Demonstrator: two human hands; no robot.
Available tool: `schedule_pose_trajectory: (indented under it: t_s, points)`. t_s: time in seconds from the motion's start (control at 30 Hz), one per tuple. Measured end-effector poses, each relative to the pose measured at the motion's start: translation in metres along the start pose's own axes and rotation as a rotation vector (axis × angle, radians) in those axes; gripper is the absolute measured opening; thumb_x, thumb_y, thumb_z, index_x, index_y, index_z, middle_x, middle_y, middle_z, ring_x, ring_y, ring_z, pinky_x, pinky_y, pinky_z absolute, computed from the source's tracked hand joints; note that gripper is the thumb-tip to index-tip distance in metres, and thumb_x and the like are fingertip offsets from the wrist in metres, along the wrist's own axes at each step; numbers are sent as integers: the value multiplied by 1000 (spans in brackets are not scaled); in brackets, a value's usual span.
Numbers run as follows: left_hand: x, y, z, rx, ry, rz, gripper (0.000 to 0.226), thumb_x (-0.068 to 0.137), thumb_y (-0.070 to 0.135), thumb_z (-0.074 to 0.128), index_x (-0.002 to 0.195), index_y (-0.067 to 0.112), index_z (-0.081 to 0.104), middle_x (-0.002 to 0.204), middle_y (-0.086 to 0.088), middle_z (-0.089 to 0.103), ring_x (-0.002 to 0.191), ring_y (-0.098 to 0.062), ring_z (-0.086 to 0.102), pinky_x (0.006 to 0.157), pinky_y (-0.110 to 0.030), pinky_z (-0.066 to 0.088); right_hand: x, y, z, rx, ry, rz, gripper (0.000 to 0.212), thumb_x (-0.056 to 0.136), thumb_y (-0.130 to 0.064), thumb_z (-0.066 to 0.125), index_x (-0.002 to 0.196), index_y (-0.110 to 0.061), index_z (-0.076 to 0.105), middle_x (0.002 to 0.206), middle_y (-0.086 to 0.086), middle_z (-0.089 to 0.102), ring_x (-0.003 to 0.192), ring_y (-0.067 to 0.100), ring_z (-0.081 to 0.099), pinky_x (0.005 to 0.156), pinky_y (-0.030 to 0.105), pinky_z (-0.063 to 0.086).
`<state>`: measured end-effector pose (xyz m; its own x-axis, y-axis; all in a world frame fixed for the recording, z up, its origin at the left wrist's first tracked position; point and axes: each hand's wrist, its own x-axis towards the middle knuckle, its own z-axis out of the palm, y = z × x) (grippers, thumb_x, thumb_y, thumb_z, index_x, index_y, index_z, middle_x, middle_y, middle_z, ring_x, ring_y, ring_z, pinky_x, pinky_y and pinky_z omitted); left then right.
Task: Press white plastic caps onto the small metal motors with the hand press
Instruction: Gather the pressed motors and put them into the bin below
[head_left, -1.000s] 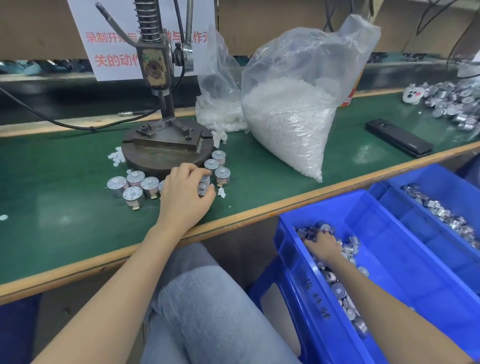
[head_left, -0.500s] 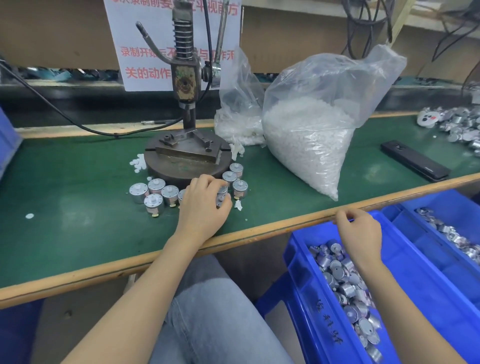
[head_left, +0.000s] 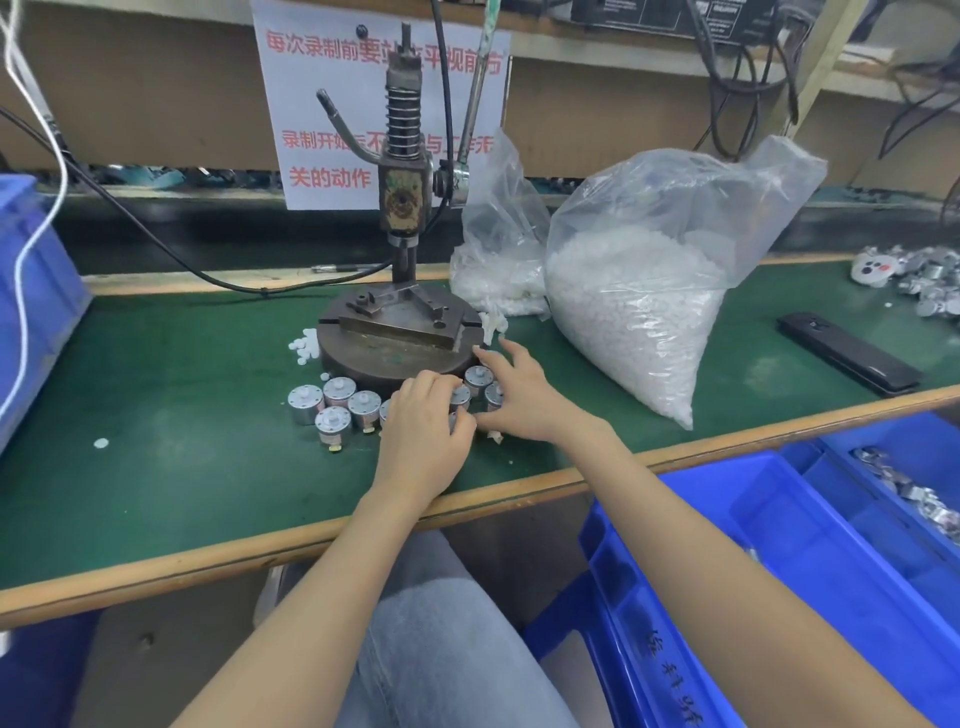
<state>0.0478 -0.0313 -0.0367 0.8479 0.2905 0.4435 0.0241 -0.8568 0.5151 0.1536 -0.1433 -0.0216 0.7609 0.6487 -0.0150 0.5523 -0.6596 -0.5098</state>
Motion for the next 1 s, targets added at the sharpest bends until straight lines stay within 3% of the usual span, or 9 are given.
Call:
schedule_pose_trajectory:
  t_s: [0.13, 0.27, 0.47, 0.67, 0.8, 1.0]
  points:
    - [1, -1, 1, 33, 62, -11, 28, 82, 12, 55, 108, 6, 62, 108, -5, 61, 101, -23, 51, 100, -32, 24, 12, 2, -6, -20, -46, -79, 88, 77, -32, 72, 148, -25, 20, 155, 8, 7, 143, 24, 6, 115, 38, 13]
    - [0, -2, 1, -40, 87, -42, 33, 82, 8, 55, 115, 6, 58, 115, -5, 59, 106, -21, 44, 101, -28, 23, 11, 3, 0, 112, 10, -96, 85, 76, -31, 75, 146, -24, 27, 152, 8, 11, 142, 22, 13, 113, 32, 18]
    - [1, -4, -1, -108, -26, -2, 54, 76, 18, 37, 129, 12, 47, 127, -2, 50, 114, -24, 45, 103, -29, 20, 4, 2, 13, 89, 135, -94, 81, 74, -33, 74, 142, -22, 33, 142, 11, 25, 133, 29, 24, 111, 38, 24]
    - [0, -5, 0, -149, -18, -4, 59, 75, 14, 41, 133, 13, 42, 130, -2, 46, 114, -23, 47, 102, -25, 16, -1, -1, 16, 70, 280, -141, 57, 67, -29, 79, 108, -5, 47, 110, 4, 30, 99, 21, 42, 88, 25, 39]
    - [0, -6, 1, -186, -4, -18, 57, 78, 4, 50, 134, 14, 41, 130, -2, 46, 112, -21, 51, 101, -26, 19, -1, -1, 22, -31, 302, -165, 59, 71, -34, 75, 117, -8, 50, 116, 7, 42, 110, 26, 40, 97, 29, 32]
    - [0, -6, 3, -183, -18, -4, 53, 79, 10, 47, 132, 14, 43, 123, -3, 50, 101, -20, 56, 98, -25, 19, -1, -4, 31, -56, 318, -132, 49, 75, -31, 66, 114, -7, 50, 117, 9, 43, 115, 29, 37, 97, 26, 25]
